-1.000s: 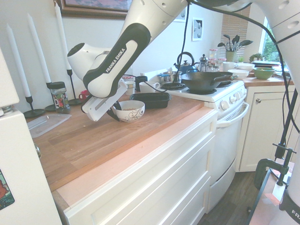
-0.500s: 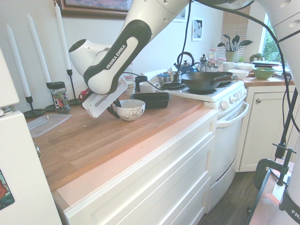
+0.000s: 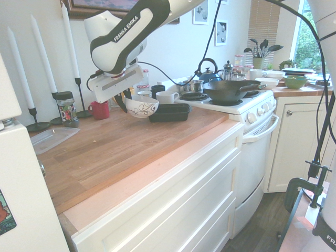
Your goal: Pour the cereal into the box
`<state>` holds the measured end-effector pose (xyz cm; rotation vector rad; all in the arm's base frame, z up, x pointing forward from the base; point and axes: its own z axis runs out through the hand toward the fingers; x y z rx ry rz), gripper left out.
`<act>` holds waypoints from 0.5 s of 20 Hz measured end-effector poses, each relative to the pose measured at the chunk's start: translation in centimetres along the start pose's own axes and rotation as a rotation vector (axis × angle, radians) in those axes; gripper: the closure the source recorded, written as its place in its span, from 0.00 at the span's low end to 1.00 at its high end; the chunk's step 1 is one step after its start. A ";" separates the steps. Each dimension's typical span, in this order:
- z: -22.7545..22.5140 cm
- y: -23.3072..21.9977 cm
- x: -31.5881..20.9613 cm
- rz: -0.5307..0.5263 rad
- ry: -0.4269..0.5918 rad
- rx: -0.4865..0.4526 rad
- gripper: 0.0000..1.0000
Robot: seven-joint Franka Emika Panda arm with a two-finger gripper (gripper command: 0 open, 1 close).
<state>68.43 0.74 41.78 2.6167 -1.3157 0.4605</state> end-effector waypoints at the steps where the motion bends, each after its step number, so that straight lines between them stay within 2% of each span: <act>1: -0.2 0.5 1.2 0.013 -0.027 0.018 1.00; 10: 0.6 8.4 11.3 0.095 -0.364 0.254 1.00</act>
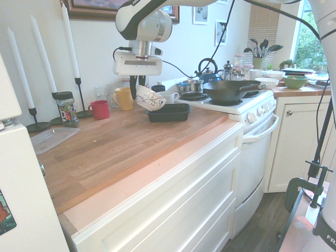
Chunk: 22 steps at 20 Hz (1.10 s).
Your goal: Pour the cereal into the box
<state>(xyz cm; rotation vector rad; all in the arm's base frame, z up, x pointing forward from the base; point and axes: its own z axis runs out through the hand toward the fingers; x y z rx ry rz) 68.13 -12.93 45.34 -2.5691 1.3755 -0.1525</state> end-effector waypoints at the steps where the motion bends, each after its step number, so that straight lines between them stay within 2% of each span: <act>1: -0.3 0.8 1.0 0.011 -0.026 0.020 1.00; 10: 0.3 5.0 6.8 0.052 -0.243 0.211 1.00; 15: 0.8 6.6 8.8 0.077 -0.294 0.288 1.00; 20: 1.5 9.3 10.8 0.101 -0.385 0.407 1.00; 22: 1.8 10.3 11.7 0.113 -0.400 0.421 1.00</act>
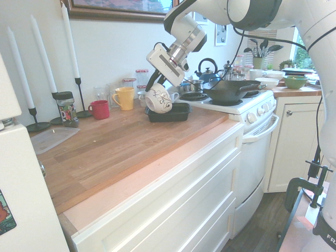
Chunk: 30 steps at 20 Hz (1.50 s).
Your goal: Pour the cereal into the box
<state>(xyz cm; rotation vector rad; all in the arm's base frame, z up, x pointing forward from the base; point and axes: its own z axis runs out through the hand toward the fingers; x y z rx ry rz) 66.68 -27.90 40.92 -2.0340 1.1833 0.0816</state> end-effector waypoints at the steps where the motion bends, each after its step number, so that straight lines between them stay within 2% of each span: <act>1: -0.1 0.2 0.3 0.002 -0.004 0.010 1.00; 8: -1.7 1.5 1.5 -0.010 -0.074 0.107 1.00; 30: -1.9 3.8 3.3 -0.043 -0.170 0.268 1.00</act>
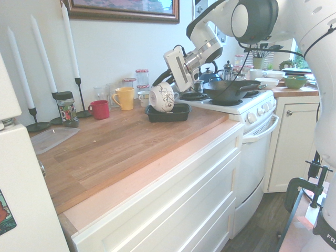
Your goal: Pour the cereal into the box
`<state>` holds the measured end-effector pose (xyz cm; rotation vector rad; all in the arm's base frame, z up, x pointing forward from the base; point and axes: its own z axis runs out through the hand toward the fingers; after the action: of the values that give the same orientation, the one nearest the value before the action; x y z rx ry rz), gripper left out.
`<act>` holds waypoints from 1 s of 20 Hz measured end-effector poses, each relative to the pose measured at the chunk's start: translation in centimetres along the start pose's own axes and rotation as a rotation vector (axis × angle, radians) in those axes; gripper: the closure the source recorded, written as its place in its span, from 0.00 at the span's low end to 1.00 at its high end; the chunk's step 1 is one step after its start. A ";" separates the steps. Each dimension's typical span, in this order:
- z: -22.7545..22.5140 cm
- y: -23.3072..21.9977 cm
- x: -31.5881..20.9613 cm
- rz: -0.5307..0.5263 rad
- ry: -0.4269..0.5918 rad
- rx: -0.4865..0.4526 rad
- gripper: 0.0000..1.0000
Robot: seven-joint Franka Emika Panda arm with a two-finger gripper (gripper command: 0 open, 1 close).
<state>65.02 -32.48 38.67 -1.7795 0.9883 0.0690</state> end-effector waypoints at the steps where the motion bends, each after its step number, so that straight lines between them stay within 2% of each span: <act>1: 0.1 0.1 0.0 -0.004 -0.007 0.004 1.00; 16: -0.5 0.1 -0.2 -0.066 -0.054 0.093 1.00; 20: -0.6 0.3 -0.2 -0.070 -0.040 0.083 1.00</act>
<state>64.49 -32.86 38.82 -1.7290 0.8872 0.0196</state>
